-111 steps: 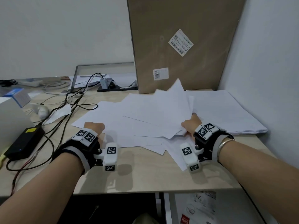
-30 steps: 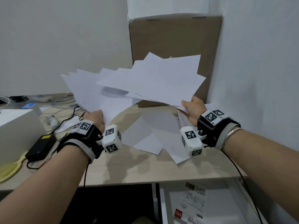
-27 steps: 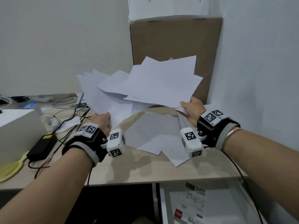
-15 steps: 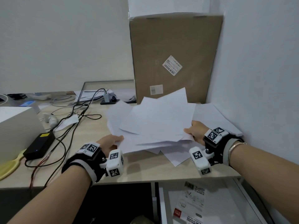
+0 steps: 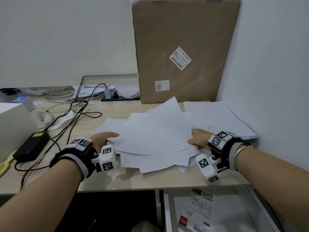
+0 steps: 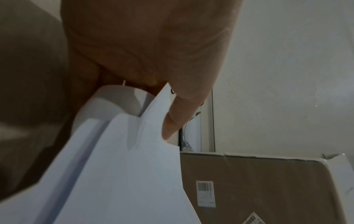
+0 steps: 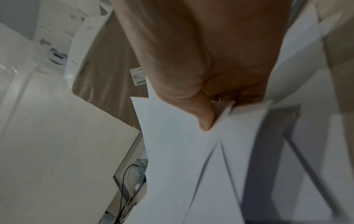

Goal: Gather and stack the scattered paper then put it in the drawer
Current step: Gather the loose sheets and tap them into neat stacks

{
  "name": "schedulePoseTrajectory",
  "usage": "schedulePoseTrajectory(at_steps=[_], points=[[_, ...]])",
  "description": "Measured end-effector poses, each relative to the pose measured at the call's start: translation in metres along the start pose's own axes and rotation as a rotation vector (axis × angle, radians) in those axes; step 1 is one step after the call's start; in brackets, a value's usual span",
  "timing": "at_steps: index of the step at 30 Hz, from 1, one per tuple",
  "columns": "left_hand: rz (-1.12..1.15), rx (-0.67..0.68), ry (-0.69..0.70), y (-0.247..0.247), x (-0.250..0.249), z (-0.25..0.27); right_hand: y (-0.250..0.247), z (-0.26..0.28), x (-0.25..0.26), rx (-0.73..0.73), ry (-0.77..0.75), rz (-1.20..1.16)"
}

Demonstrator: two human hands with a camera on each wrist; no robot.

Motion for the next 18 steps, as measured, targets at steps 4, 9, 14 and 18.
schedulePoseTrajectory(at_steps=[4, 9, 14, 18], points=[[-0.12, -0.016, -0.071, 0.008, 0.003, -0.005, 0.003, -0.009, 0.006, -0.014, -0.019, -0.036], [-0.171, -0.183, -0.071, 0.012, 0.0, -0.016, -0.002, -0.021, 0.007, -0.059, -0.106, -0.138], [0.084, -0.3, 0.205, -0.004, -0.007, -0.033, -0.021, -0.028, 0.001, -0.151, -0.243, -0.424], [0.231, -0.219, 0.359, -0.015, -0.02, -0.042, -0.041, -0.032, 0.001, -0.274, -0.257, -0.661]])
Point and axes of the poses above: each hand's wrist, its own z-axis away from the middle knuckle, its own y-axis out of the palm, x = y × z, the point moved 4 cm from there along -z, towards the middle knuckle, and after that the axes turned 12 degrees about x, right-handed, at the moved point
